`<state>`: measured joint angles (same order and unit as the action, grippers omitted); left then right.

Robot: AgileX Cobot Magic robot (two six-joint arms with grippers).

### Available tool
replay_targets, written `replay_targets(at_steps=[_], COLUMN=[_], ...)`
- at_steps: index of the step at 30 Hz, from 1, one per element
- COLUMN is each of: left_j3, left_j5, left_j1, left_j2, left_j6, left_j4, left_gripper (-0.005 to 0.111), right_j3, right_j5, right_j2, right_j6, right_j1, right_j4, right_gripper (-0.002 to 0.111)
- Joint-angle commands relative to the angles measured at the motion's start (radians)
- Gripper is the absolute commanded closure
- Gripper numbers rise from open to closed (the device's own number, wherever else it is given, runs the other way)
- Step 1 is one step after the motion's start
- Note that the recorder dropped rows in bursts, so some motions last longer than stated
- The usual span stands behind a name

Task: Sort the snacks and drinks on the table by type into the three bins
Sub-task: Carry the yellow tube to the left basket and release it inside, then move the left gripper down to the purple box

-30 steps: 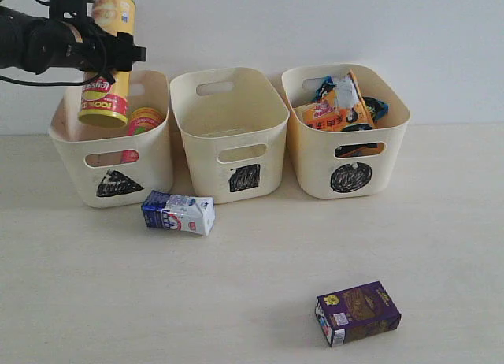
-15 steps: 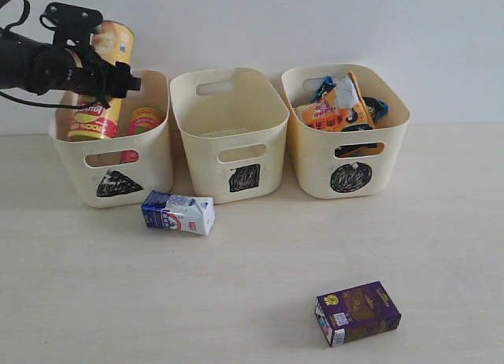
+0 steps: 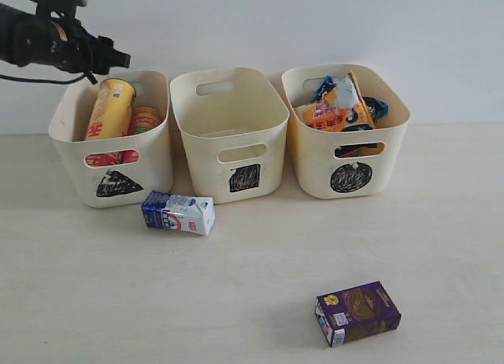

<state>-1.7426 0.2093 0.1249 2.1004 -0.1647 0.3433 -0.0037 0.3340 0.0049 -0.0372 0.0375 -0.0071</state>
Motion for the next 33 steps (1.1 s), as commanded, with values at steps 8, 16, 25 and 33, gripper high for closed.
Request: replay_targets(at_steps=[8,16,25,33], left_j3=[-0.009,-0.009,0.066,0.282], left_j5=[0.336,0.566,0.749,0.569], left_j1=[0.014,0.047,0.127,0.295], left_j2=[-0.145,-0.211,-0.253,-0.344], left_j6=[0.221,0.745,0.951,0.996], left_j4=[-0.002,-0.363,-0.544,-0.56], left_gripper=[0.102,0.102,0.102,0.102], right_j3=[0.004,0.004,0.004,0.004], right_j5=[-0.004,-0.004,-0.004,-0.004], right_j2=[-0.005,-0.005,-0.005,-0.005], right_j6=[-0.006,-0.006,-0.006,-0.006], right_j1=[0.003,0.003,0.003,0.003], right_j4=[-0.003,-0.003,-0.003,-0.003], right_gripper=[0.108,0.108,0.108,0.108])
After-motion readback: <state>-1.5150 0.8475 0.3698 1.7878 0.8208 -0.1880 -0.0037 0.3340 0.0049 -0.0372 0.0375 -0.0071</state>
